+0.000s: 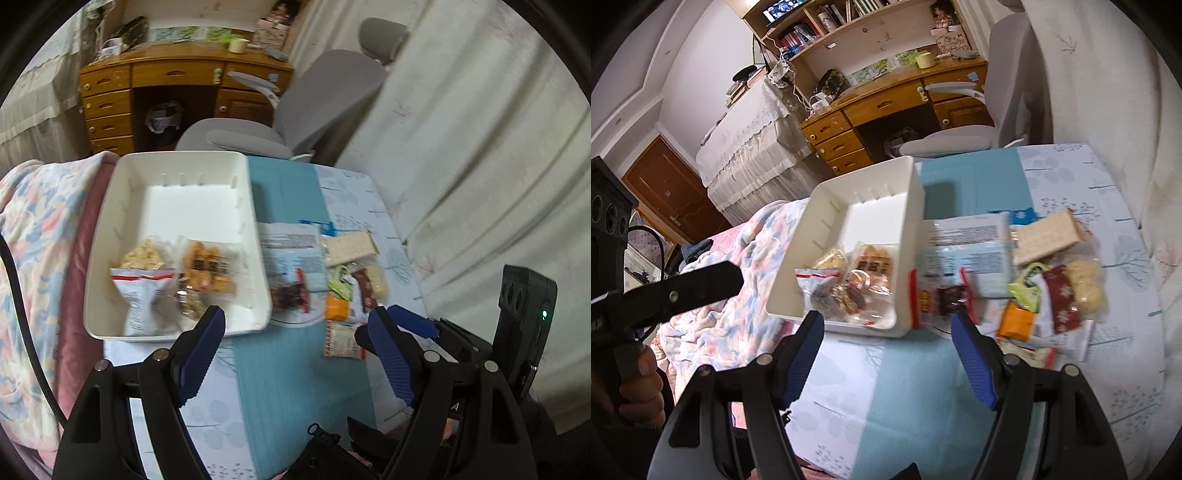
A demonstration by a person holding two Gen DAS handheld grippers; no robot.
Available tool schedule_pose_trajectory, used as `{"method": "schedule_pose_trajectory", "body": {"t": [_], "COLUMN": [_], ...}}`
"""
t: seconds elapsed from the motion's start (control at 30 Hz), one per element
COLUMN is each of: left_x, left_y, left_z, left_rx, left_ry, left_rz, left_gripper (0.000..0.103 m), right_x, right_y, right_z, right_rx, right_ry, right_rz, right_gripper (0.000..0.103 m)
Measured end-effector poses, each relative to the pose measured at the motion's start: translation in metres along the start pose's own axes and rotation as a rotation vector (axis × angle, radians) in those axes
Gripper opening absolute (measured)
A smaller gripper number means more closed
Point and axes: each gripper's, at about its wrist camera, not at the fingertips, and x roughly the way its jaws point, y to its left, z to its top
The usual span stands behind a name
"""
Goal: Organize snacks
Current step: 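Open both tools and withdraw from the tray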
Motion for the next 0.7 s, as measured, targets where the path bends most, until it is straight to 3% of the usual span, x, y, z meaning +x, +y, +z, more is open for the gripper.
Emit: {"method": "schedule_pose_trajectory", "body": {"t": [0.53, 0.7], "left_x": [0.062, 0.092], "left_y": [-0.066, -0.076], "left_z": [-0.028, -0.037], "left_rx": [-0.076, -0.110], "left_ry": [0.031, 0.086], "left_rz": [-0.023, 0.007], "left_gripper": [0.086, 0.086], "right_x": [-0.031, -0.027], "right_y": [-0.091, -0.114], "right_z": [-0.017, -0.022], "right_rx": [-0.065, -0.078], "right_ry": [0.092, 0.123], "right_rz": [-0.093, -0.119], "right_gripper": [0.079, 0.079]}}
